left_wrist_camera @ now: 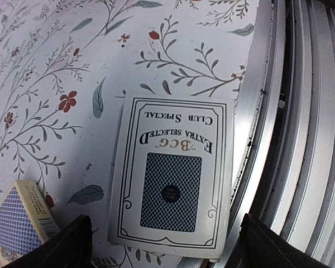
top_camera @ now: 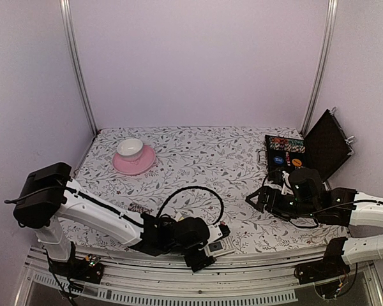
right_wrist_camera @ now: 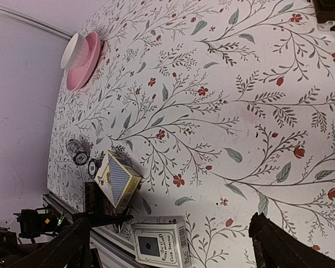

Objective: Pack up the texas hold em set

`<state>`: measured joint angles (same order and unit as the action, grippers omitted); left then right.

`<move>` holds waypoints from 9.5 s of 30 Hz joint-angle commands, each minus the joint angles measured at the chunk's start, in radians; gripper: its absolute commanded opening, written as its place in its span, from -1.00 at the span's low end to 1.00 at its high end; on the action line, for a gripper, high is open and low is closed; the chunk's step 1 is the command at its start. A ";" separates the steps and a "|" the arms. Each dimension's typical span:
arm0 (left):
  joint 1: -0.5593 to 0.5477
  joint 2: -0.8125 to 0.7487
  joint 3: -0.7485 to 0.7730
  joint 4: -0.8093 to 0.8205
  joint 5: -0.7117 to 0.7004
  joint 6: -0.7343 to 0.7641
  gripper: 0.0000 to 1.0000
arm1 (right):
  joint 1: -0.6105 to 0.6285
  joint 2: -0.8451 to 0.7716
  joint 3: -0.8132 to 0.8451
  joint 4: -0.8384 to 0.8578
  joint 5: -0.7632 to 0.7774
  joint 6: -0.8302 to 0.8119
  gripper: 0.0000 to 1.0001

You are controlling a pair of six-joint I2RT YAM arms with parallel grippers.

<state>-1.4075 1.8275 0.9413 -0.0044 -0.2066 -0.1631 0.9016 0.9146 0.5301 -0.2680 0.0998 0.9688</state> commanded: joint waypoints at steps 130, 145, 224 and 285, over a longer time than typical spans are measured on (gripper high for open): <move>0.111 -0.647 -0.128 0.129 0.061 -0.115 0.94 | 0.025 0.026 0.058 0.407 -0.523 0.018 -0.70; 0.340 -0.711 -0.212 0.210 0.490 -0.594 0.34 | 0.017 -0.056 0.094 0.459 -0.437 -0.015 -0.69; 0.342 -0.540 -0.169 0.260 0.493 -0.697 0.28 | 0.032 0.110 0.115 0.436 -0.330 -0.084 -0.69; 0.367 -0.535 -0.209 0.419 0.609 -0.763 -0.63 | -0.010 0.138 0.048 0.718 -0.560 0.005 -0.67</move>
<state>-1.0550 1.2797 0.7204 0.3824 0.3878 -0.9222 0.8955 1.0435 0.5816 0.3988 -0.4507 0.9794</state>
